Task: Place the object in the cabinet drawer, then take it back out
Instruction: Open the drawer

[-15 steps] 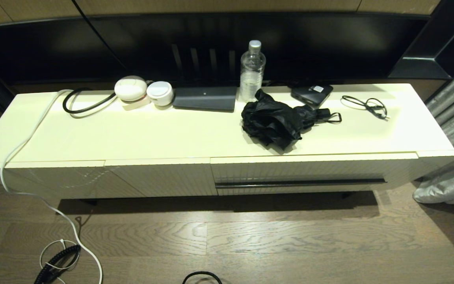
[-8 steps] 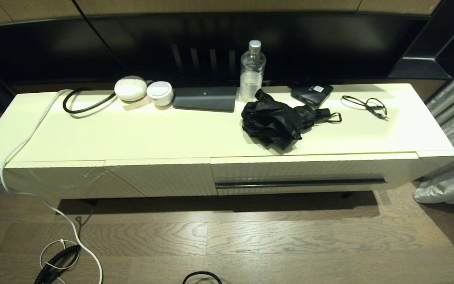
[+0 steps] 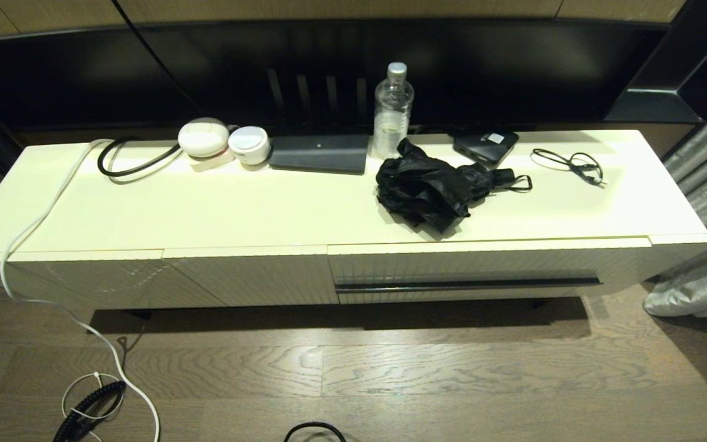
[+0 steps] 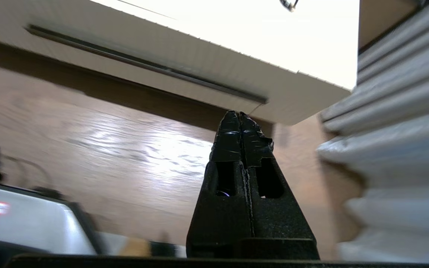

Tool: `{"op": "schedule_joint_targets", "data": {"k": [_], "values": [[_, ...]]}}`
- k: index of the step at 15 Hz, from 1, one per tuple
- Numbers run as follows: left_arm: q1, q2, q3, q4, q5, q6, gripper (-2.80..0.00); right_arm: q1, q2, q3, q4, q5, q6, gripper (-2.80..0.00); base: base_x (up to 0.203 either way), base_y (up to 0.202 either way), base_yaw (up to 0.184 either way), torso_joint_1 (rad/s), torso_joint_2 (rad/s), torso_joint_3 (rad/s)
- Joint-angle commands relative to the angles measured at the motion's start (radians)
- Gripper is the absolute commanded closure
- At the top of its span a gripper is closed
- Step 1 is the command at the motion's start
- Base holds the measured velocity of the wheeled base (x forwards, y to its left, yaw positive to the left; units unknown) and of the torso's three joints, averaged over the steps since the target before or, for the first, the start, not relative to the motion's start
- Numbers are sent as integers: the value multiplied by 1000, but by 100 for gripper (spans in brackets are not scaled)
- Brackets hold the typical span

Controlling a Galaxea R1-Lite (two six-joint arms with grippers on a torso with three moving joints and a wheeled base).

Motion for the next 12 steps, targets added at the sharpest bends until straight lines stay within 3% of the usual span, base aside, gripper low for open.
{"op": "schedule_joint_targets", "data": {"k": [1, 4, 6, 10, 12], "values": [[0, -2, 0, 0, 1, -1, 0, -1, 258, -137, 5, -3, -151, 0, 0, 0, 0, 0, 0, 0], [0, -2, 0, 0, 1, -1, 0, -2, 388, -220, 6, -14, -465, 0, 0, 0, 0, 0, 0, 0], [0, -2, 0, 0, 1, -1, 0, 0, 425, -238, 6, -17, -631, 0, 0, 0, 0, 0, 0, 0], [0, -2, 0, 0, 1, -1, 0, 4, 508, -219, -41, -24, -933, 0, 0, 0, 0, 0, 0, 0], [0, -2, 0, 0, 1, -1, 0, 7, 565, -163, -127, -36, -1050, 0, 0, 0, 0, 0, 0, 0]]}}
